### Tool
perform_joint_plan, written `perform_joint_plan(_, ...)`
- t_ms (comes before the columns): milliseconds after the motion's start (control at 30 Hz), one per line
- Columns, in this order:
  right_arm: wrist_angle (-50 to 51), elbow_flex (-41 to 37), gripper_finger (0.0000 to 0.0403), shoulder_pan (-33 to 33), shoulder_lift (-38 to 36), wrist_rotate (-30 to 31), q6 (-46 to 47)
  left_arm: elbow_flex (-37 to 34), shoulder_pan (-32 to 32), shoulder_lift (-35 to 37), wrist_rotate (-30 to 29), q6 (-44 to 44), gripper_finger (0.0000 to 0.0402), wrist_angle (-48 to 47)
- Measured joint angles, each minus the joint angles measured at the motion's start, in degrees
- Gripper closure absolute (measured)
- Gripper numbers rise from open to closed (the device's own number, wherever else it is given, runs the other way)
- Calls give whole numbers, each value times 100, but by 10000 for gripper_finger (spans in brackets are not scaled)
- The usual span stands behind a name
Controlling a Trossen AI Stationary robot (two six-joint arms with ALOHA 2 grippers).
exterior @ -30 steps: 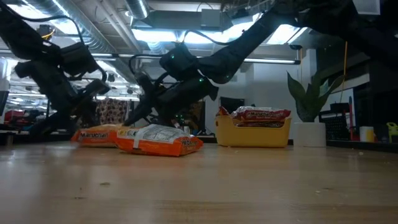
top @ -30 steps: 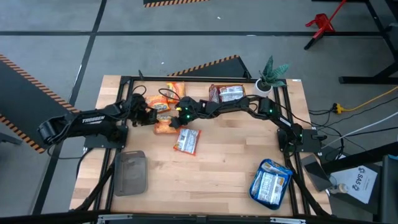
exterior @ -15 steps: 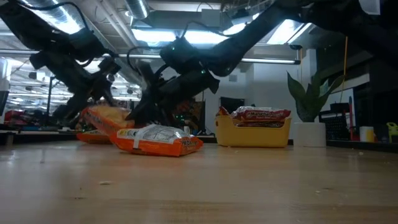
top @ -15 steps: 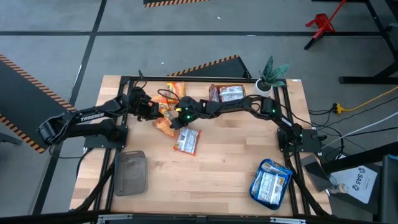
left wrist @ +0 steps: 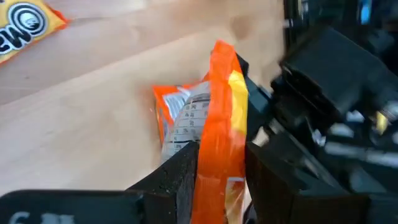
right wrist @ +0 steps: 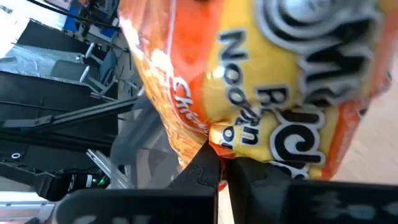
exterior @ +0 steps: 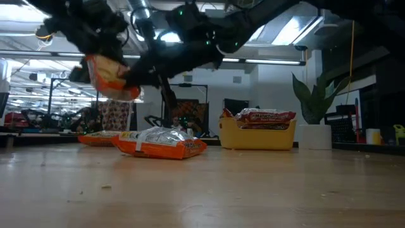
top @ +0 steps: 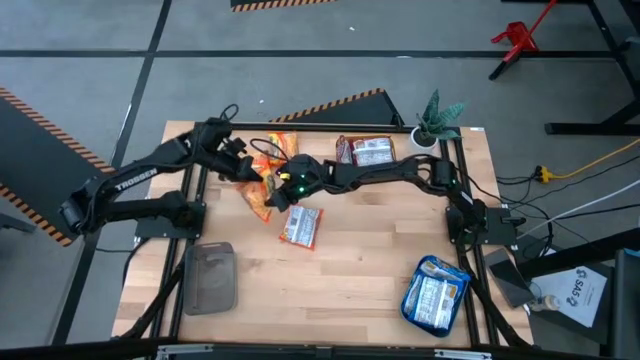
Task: Sort Maruchan noodles
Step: Put the orange noodle pack into the black bin
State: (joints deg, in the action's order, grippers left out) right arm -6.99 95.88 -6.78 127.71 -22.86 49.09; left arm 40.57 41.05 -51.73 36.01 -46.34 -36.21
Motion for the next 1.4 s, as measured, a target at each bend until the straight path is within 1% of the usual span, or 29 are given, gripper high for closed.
perform_joint_plan(167, 122, -2, 402, 399, -139, 292, 6, 821, 3, 1, 1, 1098, 276, -1286)
perform_joint_plan(333, -72, -2, 402, 895, -178, 946, 184, 1462, 4, 172, -89, 1908, 276, -2262)
perform_joint_plan(467, -3, 74, 403, 1280, -175, 1700, 200, 1904, 5, 368, -104, 2241, 276, -2677)
perform_joint_plan(600, -25, 465, 403, 1549, -102, 2473, 174, 2293, 5, 641, -186, 2340, 276, -2913)
perform_joint_plan(667, -89, 807, 403, 1635, 63, 2821, 166, 2389, 7, 802, -281, 2346, 276, -2935)
perform_joint_plan(767, -5, 1531, 403, 1736, 465, 2888, 68, 2519, 7, 1088, -318, 2340, 276, -2954)
perform_joint_plan(900, 521, 2902, 403, 1819, 1184, 2764, -49, 2644, 7, 1404, -451, 2294, 276, -3064)
perform_joint_plan(967, 948, 3546, 403, 1850, 1528, 2665, -168, 2686, 6, 1559, -529, 2268, 276, -3128)
perform_joint_plan(1000, 985, 3842, 403, 1855, 1710, 2605, -207, 2707, 8, 1631, -564, 2259, 276, -3129)
perform_joint_plan(1033, 1001, 3924, 403, 1858, 1824, 2516, -251, 2713, 7, 1700, -611, 2234, 276, -3123)
perform_joint_plan(1067, 583, 3798, 403, 1852, 1868, 2410, -238, 2713, 5, 1752, -675, 2159, 276, -3129)
perform_joint_plan(1100, 390, 3707, 403, 1846, 1894, 2304, -163, 2713, 7, 1813, -750, 2091, 276, -3123)
perform_joint_plan(1300, 760, 3670, 403, 1972, 2014, 2168, -241, 2715, 5, 2143, -1176, 1765, 277, -3106)
perform_joint_plan(1400, 648, 3670, 403, 2050, 2088, 2158, -379, 2715, 5, 2198, -1378, 1673, 277, -3105)
